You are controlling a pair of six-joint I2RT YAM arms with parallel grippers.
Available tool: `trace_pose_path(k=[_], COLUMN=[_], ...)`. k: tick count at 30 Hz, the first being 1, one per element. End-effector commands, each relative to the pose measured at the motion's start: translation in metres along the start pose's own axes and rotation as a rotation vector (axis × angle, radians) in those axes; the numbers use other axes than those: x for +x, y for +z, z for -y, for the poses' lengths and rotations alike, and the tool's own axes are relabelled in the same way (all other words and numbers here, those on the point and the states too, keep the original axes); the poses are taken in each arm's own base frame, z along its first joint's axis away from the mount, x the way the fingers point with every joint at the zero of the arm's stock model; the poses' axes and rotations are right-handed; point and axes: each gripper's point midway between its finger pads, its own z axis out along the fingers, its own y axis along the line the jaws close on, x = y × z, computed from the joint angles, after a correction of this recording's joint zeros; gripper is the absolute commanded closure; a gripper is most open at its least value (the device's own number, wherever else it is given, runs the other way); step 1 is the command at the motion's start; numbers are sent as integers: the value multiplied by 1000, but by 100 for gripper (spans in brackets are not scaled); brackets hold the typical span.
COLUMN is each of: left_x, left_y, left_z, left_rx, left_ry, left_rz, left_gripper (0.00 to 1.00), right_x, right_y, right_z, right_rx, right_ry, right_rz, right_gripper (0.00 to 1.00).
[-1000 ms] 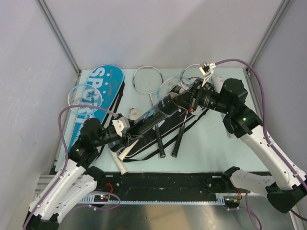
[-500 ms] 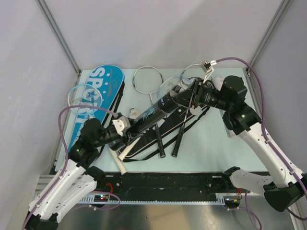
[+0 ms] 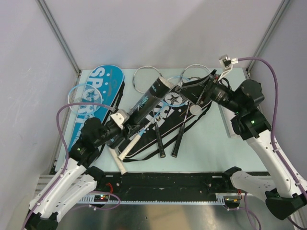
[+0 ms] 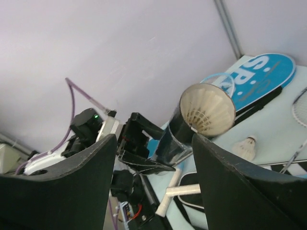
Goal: Pack up the badminton gear
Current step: Place the shuttlecock at the shuttle tube, then pick up the shuttlecock at the center of the board.
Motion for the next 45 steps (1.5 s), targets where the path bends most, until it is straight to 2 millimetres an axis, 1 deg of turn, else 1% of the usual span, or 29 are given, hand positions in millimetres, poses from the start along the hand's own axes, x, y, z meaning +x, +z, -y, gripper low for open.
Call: trace_pose_path(k=[1,5,7,8,9,12,15,16,18,20,21,22,25,26,27,28,29,30,34,36,40,42,45], left_x=[-31,-38,-41,-42,-45,-54,-64,-65,-71,-72,-72,-72,-71,-71,-71,-72,-72,-72,-70,-69,-66,-65,-65], left_y=[-12,-38,-53,-61,-68,-93,-107,-109,-112,-115,-116,-118,-120,-120,-120,-121,-121,-121,-122,-122,-119,-118,-116], left_z=[-45,-84,-99,-106,-110,-120,-120,-117,-114,-113,-113,-113,-113,-113,-113,-113,-113,-112,-113,-113,-112,-112,-111], left_rx=[-253,-495,-595,-648,-688,-803,-833,-826,-818,-819,-821,-825,-834,-835,-836,-835,-834,-832,-840,-843,-833,-828,-821], left_ry=[-4,-9,-14,-17,-22,-50,-65,-64,-61,-60,-58,-55,-49,-48,-49,-49,-48,-46,-40,-35,-29,-26,-23], left_rz=[70,76,89,91,104,165,241,260,307,327,332,338,344,344,347,350,353,354,353,349,338,338,332], left_gripper=[64,67,68,68,67,65,65,65,65,65,65,65,65,65,65,65,65,64,64,64,64,64,65], right_x=[3,27,40,48,55,82,115,127,151,177,187,201,239,246,259,266,278,287,310,316,335,341,343], right_y=[10,26,37,43,50,73,100,109,126,143,149,156,172,176,180,183,185,188,197,200,204,206,210], right_z=[23,48,54,61,64,91,111,122,135,147,150,154,163,164,167,169,174,178,195,205,224,232,241], right_rx=[108,191,206,224,231,300,319,326,311,295,275,249,183,163,134,112,93,82,90,114,100,92,98], right_ry=[-79,-71,-71,-74,-86,-126,-252,-316,-439,-583,-652,-725,-895,-948,-979,-1009,-1031,-1046,-1106,-1134,-1197,-1213,-1218], right_rz=[22,-24,-37,-45,-51,-73,-120,-139,-181,-219,-233,-257,-310,-316,-336,-351,-381,-400,-437,-443,-497,-516,-534], right_gripper=[31,31,31,31,31,31,31,31,31,32,31,31,30,30,29,30,30,31,35,35,36,37,41])
